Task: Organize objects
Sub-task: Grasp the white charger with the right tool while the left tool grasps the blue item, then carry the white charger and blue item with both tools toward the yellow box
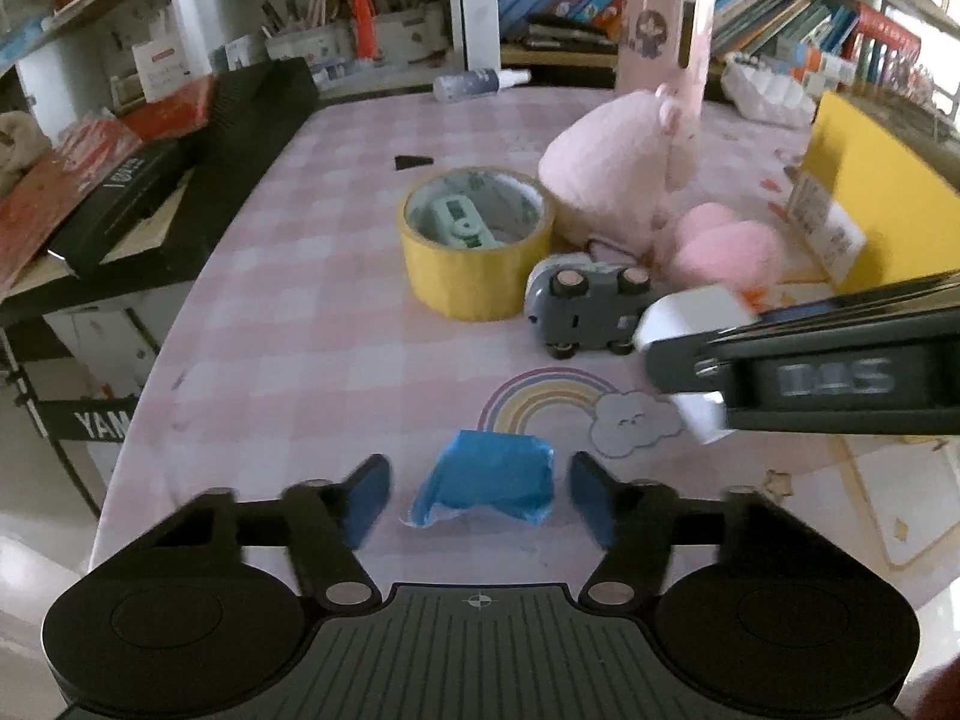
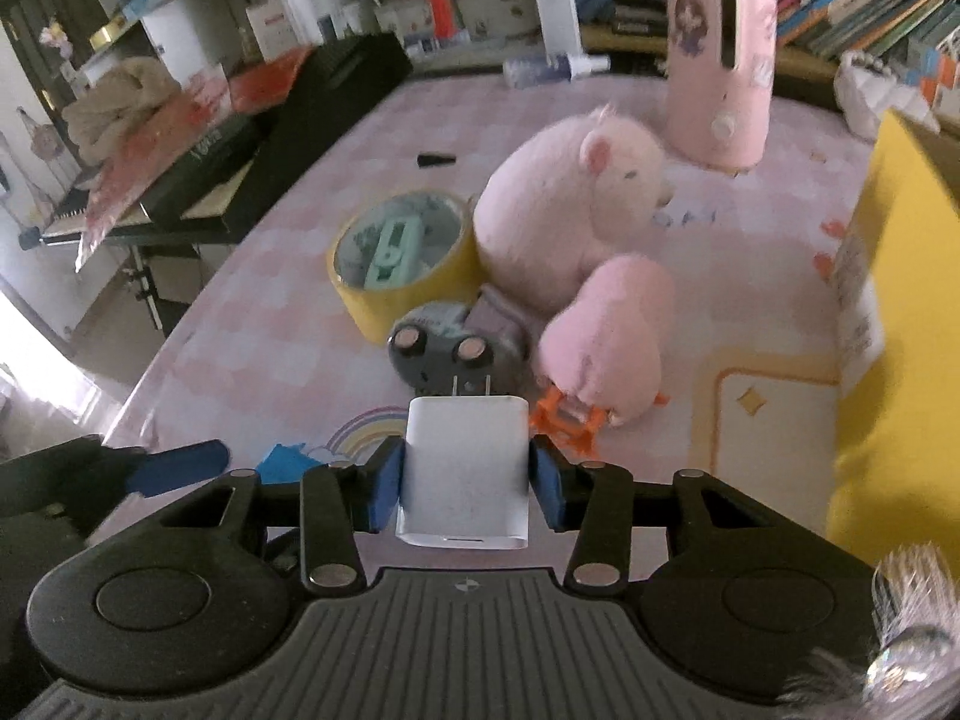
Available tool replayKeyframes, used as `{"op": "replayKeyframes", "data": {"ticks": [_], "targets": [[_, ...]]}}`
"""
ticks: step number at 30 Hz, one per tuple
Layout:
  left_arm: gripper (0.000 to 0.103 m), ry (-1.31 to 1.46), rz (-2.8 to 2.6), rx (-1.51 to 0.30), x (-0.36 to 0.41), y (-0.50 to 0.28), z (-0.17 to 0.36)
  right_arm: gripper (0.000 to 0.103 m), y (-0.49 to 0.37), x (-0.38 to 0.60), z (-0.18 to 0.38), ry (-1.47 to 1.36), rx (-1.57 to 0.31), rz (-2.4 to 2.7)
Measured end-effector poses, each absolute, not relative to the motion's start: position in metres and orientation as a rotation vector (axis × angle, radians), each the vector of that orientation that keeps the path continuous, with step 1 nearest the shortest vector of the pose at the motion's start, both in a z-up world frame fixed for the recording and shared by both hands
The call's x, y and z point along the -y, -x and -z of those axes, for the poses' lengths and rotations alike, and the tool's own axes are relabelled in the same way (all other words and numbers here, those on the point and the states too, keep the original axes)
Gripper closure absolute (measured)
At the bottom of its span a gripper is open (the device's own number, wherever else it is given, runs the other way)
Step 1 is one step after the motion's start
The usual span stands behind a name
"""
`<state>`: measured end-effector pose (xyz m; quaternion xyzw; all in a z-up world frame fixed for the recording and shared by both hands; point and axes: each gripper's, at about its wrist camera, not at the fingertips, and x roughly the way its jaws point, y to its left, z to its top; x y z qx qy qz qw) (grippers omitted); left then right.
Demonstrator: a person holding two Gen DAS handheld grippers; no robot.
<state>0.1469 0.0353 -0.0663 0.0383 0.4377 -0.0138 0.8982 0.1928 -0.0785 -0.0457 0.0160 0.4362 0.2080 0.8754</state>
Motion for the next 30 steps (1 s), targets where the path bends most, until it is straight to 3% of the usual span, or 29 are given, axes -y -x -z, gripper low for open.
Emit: {"op": "replayKeyframes", "data": {"ticks": [4,7,21,30], "targets": [[0.059,-0.09,0.031,-0.899,-0.036,-0.15,0.069,0.06,-0.186,0.085,0.041,-0.028,-0.887,-0.423],[0.061,-0.087,0.044,-0.894,-0.036,-0.149,0.068,0.06,-0.182,0.087,0.04,-0.026,-0.885,-0.414],[0.062,0.087,0.128,-0.728,-0.063,-0.111,-0.005,0.06,-0.147,0.099,0.012,-0.026,-0.811,-0.362],[0.062,0.036,0.223,-0.742,-0.052,-0.067,-0.001,0.06,-0.102,0.103,0.006,-0.066,-0.791,-0.273]]}}
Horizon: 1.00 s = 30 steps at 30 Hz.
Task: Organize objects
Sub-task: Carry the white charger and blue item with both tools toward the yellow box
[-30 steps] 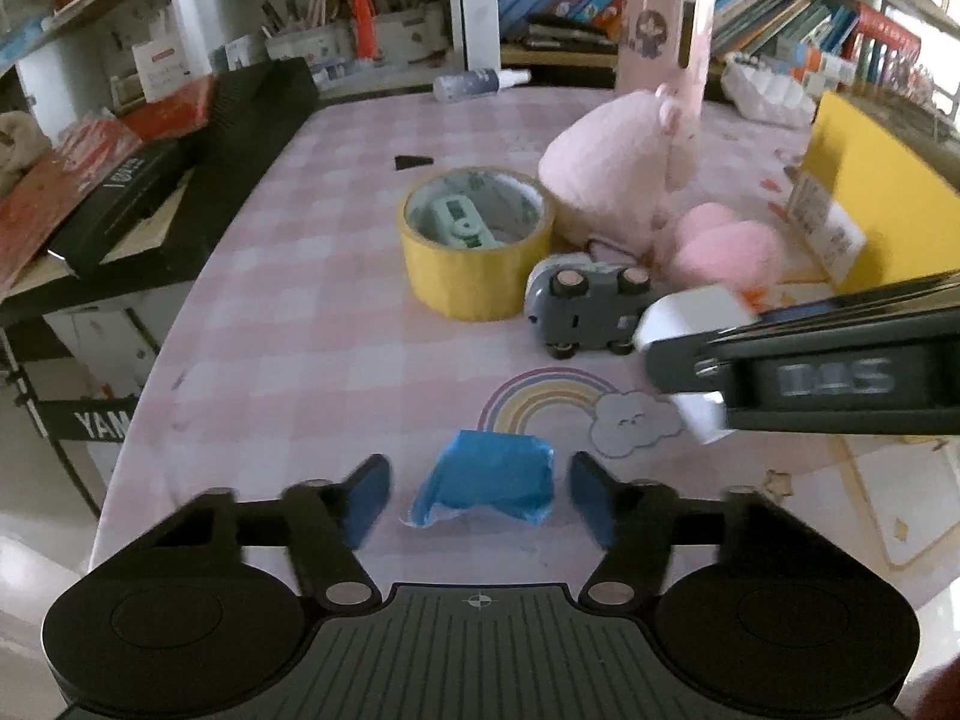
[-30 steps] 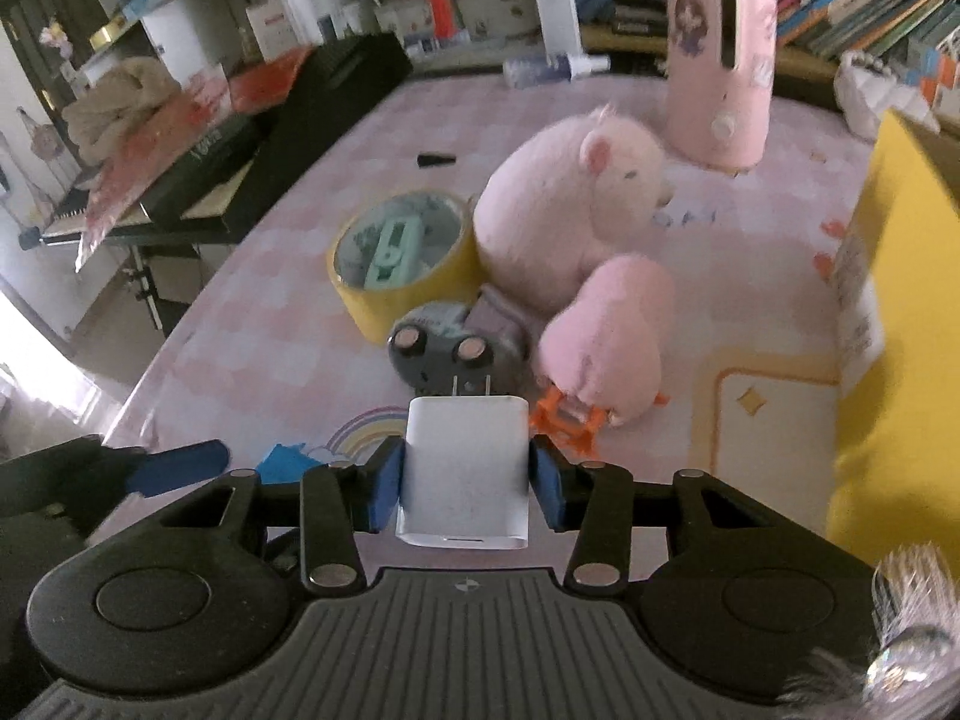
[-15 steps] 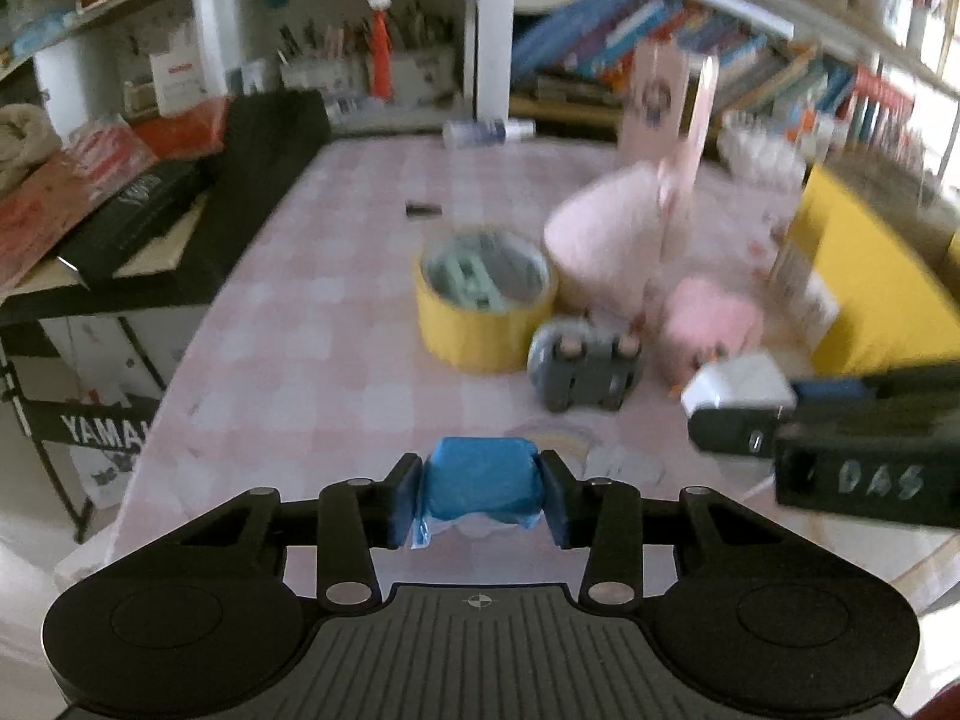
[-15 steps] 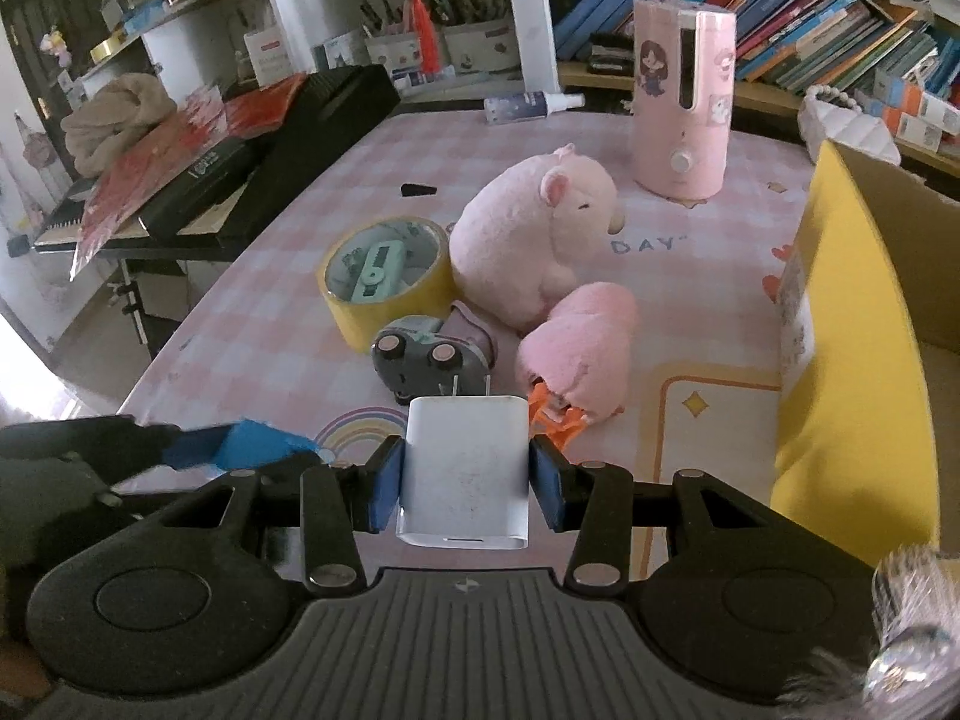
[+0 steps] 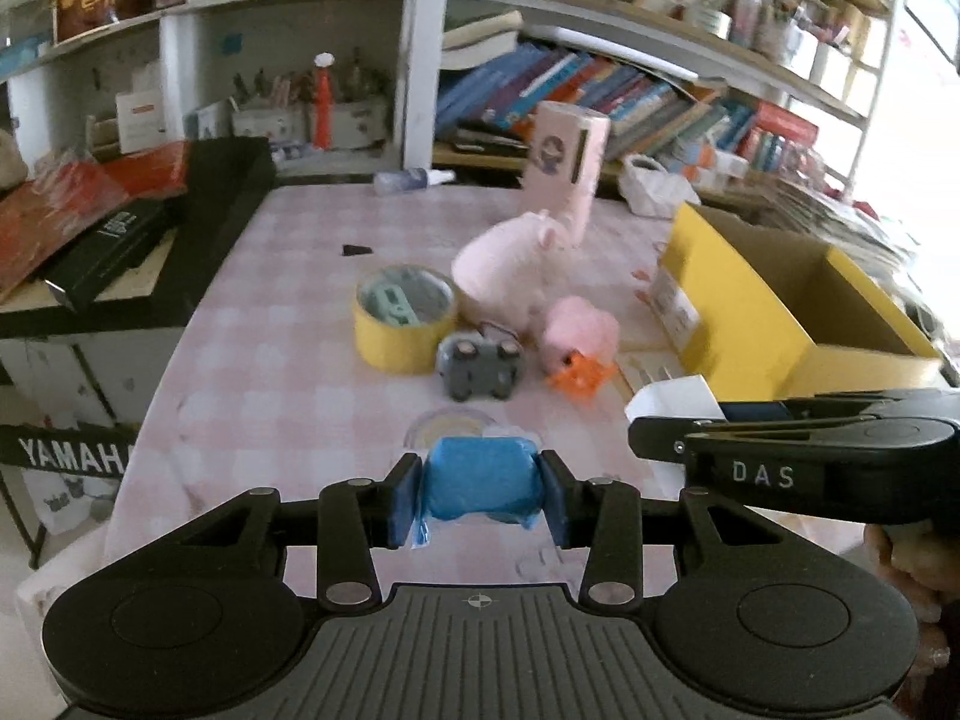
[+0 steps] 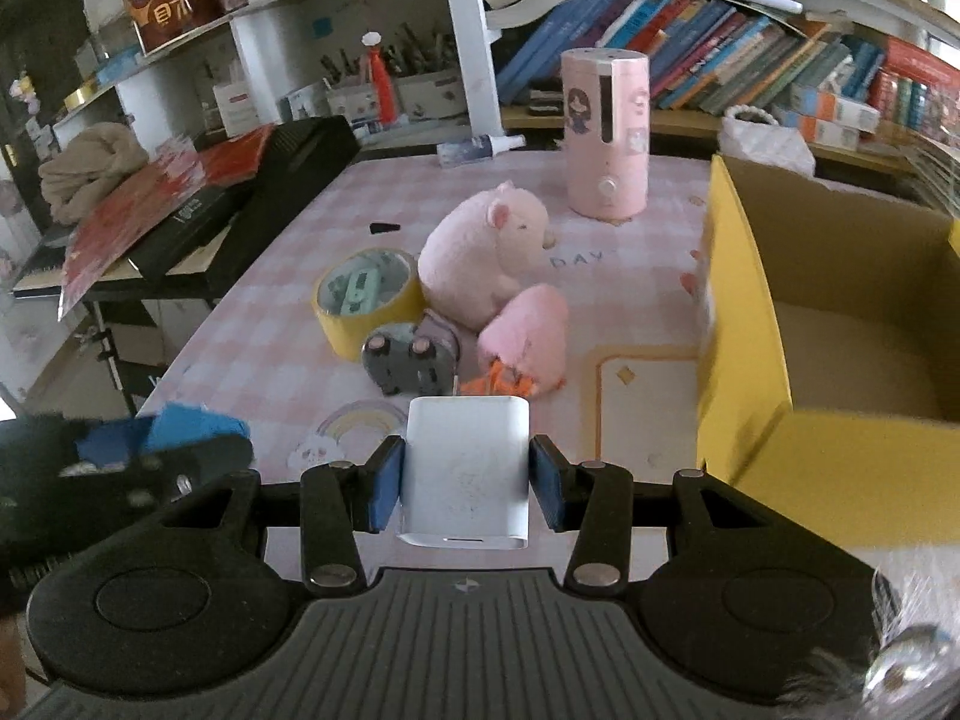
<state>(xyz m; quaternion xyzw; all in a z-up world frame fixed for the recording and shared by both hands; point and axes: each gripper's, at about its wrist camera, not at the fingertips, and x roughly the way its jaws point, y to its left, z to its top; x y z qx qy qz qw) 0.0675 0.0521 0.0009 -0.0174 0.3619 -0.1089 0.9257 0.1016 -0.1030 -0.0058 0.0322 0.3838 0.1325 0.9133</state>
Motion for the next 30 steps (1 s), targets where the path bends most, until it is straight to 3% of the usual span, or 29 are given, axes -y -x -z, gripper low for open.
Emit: {"op": "replayKeyframes", "data": {"ticks": [30], "targets": [[0.062,-0.04,0.45,-0.706,-0.022,0.031,-0.001,0.06,0.046,0.146,0.01,-0.176,-0.791,-0.014]]}}
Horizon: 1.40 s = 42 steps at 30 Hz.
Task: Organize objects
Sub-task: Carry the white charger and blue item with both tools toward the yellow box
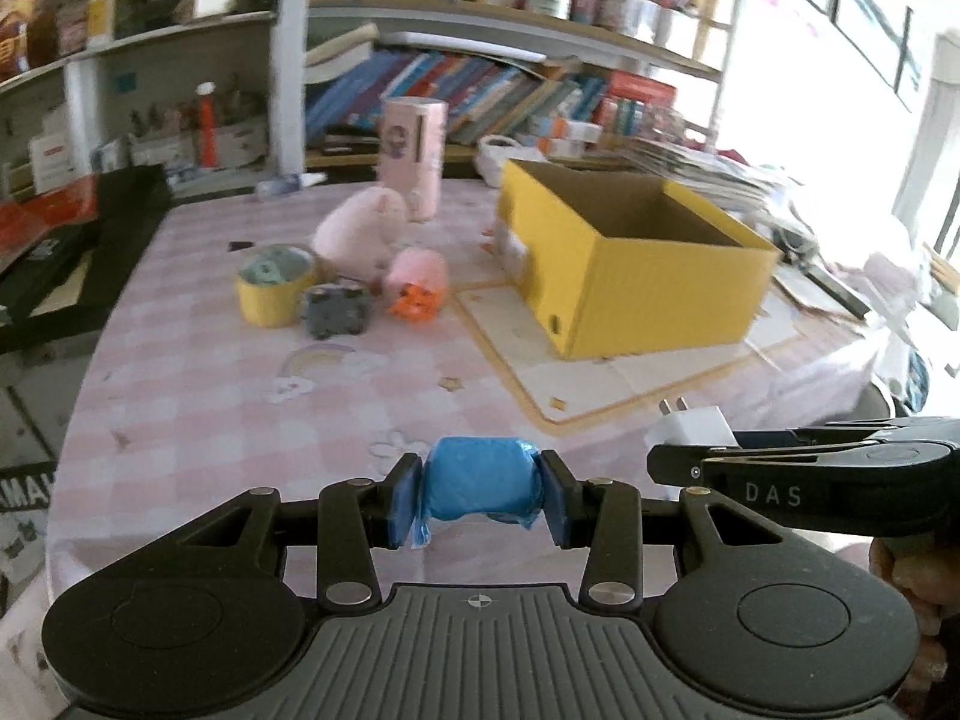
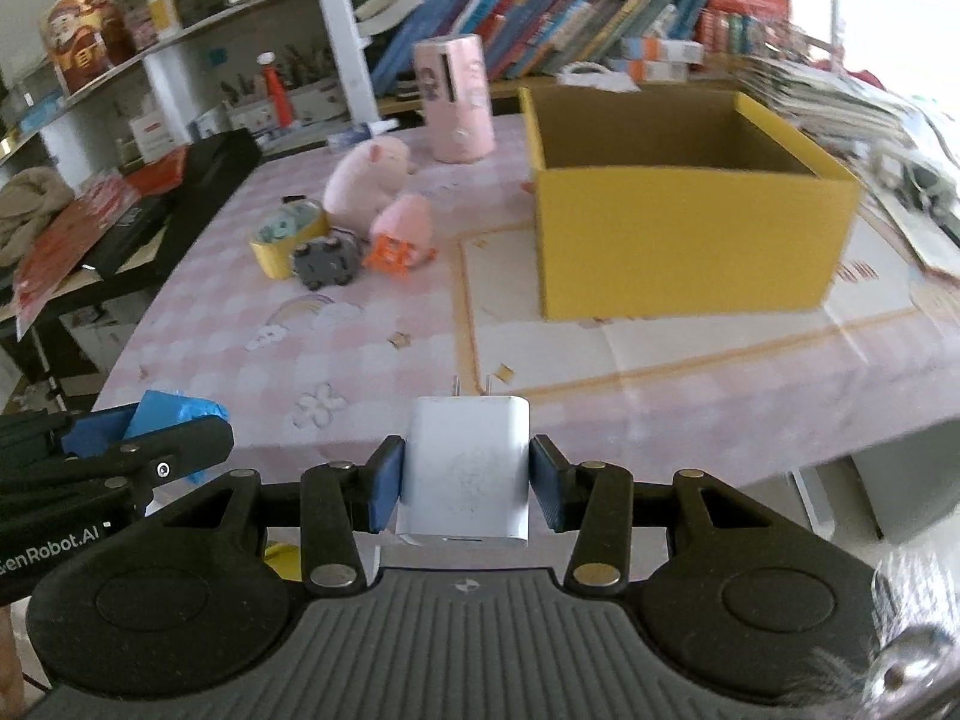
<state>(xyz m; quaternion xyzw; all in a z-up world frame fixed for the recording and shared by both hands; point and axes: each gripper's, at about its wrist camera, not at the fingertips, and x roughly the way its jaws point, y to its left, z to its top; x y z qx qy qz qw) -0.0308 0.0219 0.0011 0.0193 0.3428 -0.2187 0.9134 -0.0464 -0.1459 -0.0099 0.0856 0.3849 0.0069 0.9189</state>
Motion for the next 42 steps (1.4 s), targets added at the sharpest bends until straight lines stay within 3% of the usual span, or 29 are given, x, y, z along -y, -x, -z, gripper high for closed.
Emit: {"op": "replayKeyframes", "data": {"ticks": [23,42], "targets": [[0.062,-0.148,0.634,-0.688,0.039,0.035,-0.002,0.06,0.087,0.212,0.021,-0.333,-0.815,0.22],[0.062,-0.169,0.68,-0.664,0.071,0.014,-0.005,0.06,0.071,0.238,0.019,-0.325,-0.819,0.251]]}}
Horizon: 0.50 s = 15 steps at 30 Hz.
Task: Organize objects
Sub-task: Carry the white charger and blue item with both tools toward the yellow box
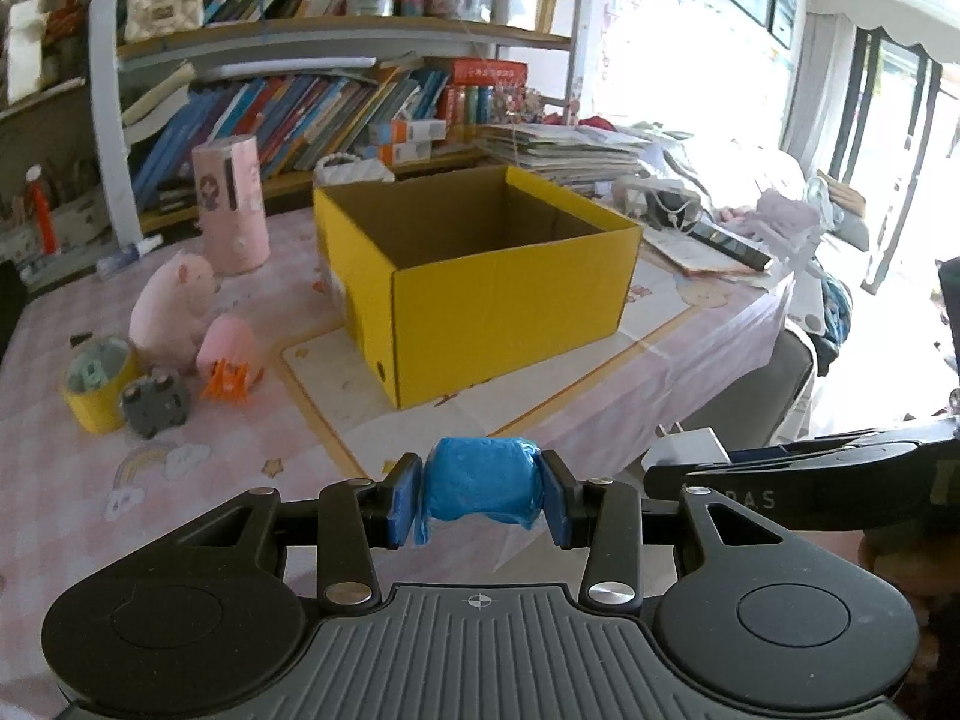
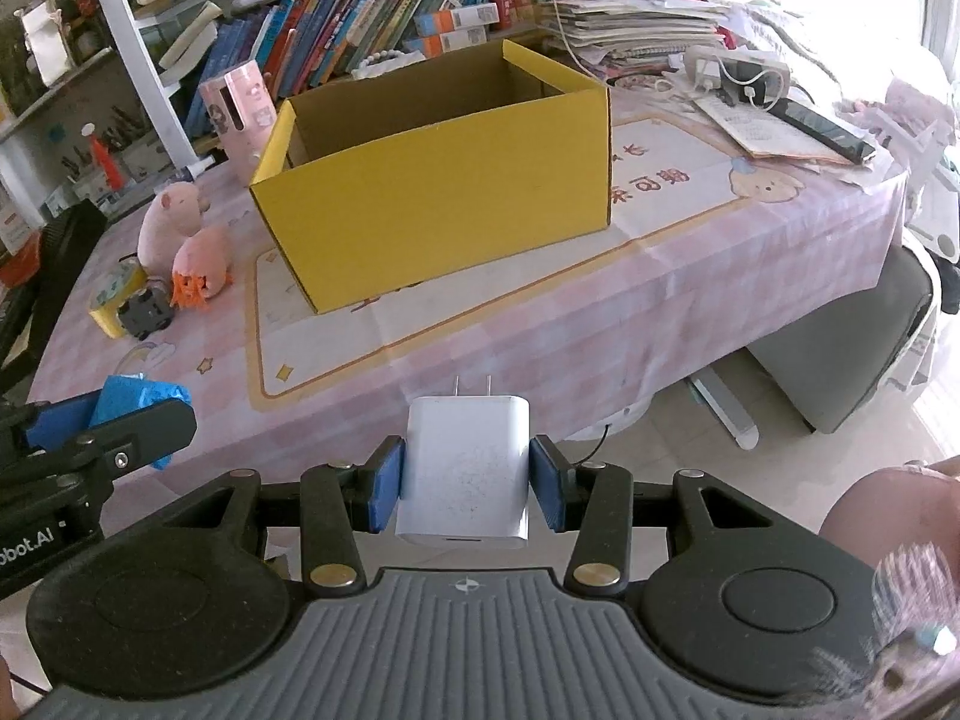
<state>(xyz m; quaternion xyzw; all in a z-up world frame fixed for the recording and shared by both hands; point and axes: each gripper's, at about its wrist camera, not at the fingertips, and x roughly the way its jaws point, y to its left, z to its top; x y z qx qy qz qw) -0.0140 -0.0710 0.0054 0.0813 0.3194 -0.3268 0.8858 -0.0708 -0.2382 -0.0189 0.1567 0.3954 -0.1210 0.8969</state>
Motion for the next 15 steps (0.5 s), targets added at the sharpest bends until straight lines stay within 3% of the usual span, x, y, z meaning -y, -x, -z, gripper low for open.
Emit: {"op": "replayKeyframes", "data": {"ticks": [15], "targets": [[0.062,-0.172,0.673,-0.656,0.092,-0.009,-0.006,0.06,0.045,0.263,0.022,-0.331,-0.838,0.247]]}}
